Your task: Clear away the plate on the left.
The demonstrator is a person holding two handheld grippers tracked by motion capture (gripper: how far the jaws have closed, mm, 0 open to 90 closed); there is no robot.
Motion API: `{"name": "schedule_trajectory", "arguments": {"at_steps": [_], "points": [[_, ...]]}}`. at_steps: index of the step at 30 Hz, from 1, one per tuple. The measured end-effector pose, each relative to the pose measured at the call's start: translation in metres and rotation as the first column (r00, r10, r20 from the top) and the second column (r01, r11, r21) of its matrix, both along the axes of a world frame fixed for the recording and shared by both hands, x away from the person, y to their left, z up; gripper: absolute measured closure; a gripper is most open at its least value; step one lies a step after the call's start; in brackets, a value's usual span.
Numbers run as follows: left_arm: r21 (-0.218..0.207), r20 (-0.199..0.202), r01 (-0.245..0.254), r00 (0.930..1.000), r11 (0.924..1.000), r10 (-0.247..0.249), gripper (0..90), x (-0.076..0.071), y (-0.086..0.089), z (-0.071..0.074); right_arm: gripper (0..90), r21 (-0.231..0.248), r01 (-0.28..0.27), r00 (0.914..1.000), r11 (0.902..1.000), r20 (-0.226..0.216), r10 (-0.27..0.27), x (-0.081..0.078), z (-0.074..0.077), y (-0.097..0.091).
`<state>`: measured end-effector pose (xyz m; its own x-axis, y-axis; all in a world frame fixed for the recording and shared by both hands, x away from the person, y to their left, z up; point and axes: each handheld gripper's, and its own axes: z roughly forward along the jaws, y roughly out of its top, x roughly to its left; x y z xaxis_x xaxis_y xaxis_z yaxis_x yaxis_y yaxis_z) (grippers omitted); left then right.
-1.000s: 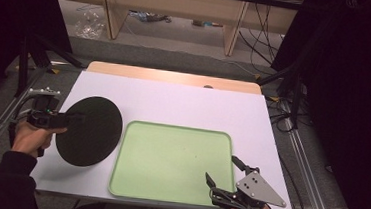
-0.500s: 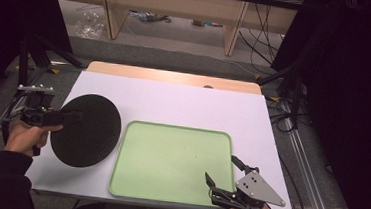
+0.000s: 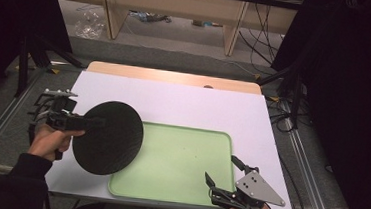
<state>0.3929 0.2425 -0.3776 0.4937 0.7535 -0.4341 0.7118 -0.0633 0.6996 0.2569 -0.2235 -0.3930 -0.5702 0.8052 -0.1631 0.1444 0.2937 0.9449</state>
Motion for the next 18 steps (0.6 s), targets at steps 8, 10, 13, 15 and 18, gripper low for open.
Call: {"name": "schedule_trajectory", "arguments": {"at_steps": [8, 10, 13, 15, 18], "points": [[-0.044, -0.023, 0.037, 0.9990, 0.9983, -0.038, 78.2, 0.003, -0.023, -0.002, 15.3, 0.020, 0.002, 0.9994, 0.9998, -0.034, -0.001, -0.002, 0.000, 0.000], [-0.048, -0.024, 0.054, 0.9982, 0.9974, -0.055, 78.3, 0.004, -0.029, -0.002, 15.3, 0.021, -0.001, 0.9993, 0.9998, -0.038, 0.002, -0.001, 0.000, 0.000], [-0.051, -0.025, 0.067, 0.9974, 0.9965, -0.068, 78.3, 0.005, -0.037, -0.002, 15.3, 0.017, 0.003, 0.9993, 0.9999, -0.039, -0.003, -0.002, 0.000, 0.001], [-0.049, -0.031, 0.082, 0.9961, 0.9954, -0.083, 78.2, 0.007, -0.045, -0.004, 15.4, 0.019, -0.001, 0.9994, 0.9998, -0.035, 0.002, -0.002, 0.000, 0.000], [-0.053, -0.046, 0.100, 0.9937, 0.9936, -0.103, 78.2, 0.009, -0.054, -0.007, 15.4, 0.011, 0.004, 0.9993, 0.9999, -0.037, -0.004, -0.001, 0.000, 0.001]]}}
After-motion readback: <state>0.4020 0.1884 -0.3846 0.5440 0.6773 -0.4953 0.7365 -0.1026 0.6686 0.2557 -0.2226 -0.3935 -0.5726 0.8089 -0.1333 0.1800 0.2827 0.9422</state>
